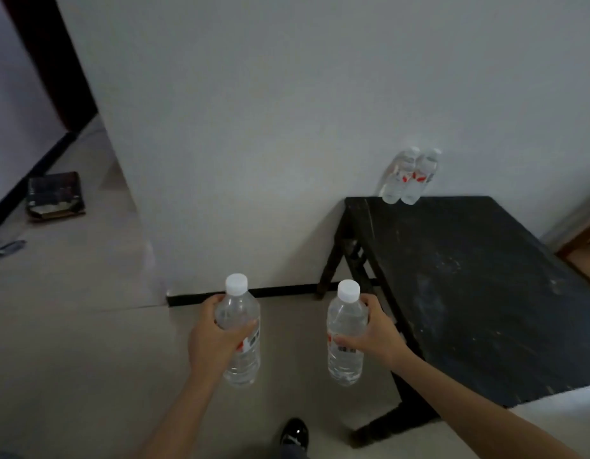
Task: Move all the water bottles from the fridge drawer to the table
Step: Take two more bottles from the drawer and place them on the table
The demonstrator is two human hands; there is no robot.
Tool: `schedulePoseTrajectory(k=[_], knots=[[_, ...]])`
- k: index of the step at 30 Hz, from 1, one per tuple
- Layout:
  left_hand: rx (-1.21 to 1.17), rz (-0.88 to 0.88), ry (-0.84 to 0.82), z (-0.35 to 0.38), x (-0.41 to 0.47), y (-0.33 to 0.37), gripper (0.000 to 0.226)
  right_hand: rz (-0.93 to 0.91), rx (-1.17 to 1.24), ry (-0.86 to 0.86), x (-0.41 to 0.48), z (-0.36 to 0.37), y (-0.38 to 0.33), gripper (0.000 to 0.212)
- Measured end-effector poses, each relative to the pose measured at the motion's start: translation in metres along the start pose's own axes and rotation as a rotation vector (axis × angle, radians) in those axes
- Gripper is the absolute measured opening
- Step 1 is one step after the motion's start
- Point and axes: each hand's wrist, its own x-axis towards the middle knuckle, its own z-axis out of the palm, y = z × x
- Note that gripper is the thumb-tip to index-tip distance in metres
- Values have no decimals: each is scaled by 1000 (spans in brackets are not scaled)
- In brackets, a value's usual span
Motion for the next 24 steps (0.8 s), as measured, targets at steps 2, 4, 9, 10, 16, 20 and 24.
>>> schedulePoseTrajectory(k=[2,4,9,10,16,20,24], knots=[[14,24,-63,33,23,8,57,25,19,28,23,-15,14,87],[3,33,-108,64,44,20,58,38,37,43,49,-31,22,87],[36,104,-169,132,93,61,63,30,97,84,119,-71,31,85],[40,109,-179,143,101,68,64,25,108,93,131,-79,32,85],[36,115,-216,193,140,100,64,38,166,146,182,-120,51,85],[70,141,-318,235,170,117,66,104,182,209,210,-142,71,85],[102,179,-410,282,204,131,62,169,198,288,235,-159,91,84]])
